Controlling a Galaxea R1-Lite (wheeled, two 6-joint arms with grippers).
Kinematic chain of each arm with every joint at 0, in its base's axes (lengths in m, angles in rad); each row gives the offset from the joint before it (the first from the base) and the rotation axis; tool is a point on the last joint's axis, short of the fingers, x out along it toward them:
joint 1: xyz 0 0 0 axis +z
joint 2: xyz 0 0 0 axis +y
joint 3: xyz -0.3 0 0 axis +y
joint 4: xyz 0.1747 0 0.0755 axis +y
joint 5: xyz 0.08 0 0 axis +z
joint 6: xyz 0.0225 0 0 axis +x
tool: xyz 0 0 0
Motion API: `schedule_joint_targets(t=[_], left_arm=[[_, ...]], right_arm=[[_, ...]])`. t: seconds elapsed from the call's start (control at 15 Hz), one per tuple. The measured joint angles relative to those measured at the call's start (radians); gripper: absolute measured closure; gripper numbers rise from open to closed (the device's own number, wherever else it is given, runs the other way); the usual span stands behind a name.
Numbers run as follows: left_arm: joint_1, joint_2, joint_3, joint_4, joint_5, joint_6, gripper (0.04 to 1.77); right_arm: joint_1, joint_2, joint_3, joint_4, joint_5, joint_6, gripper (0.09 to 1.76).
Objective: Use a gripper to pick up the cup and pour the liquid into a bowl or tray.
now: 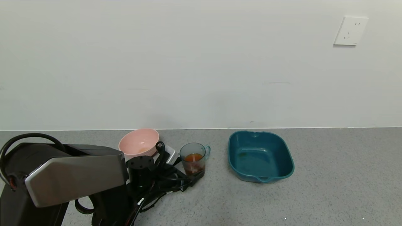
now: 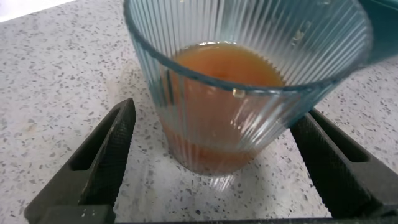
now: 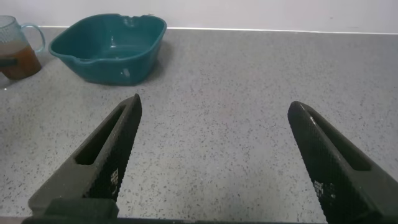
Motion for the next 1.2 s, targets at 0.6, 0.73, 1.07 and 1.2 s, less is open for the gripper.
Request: schedule_joint_targets(t=[0.6,0.73,1.07,1.2], left_arm=[[-0.007,0.012,-0.023,0.0,0.001,-0.012,0.09],[-0.011,0.017,-0.028,0.0,0.002,-0.013,0.09],[-0.023,0.031,-0.06,0.0,0.016,-0.021,0.09],[-0.023,0.034,-0.072,0.0,0.017,-0.021,0.09]], right_arm=[[0.001,0.0,0.0,0.0,0.0,0.0,0.14],[0.0,0.0,0.0,0.0,0.0,0.0,0.14],[0.0,0.0,0.0,0.0,0.0,0.0,0.14],[0.0,0.0,0.0,0.0,0.0,0.0,0.14]])
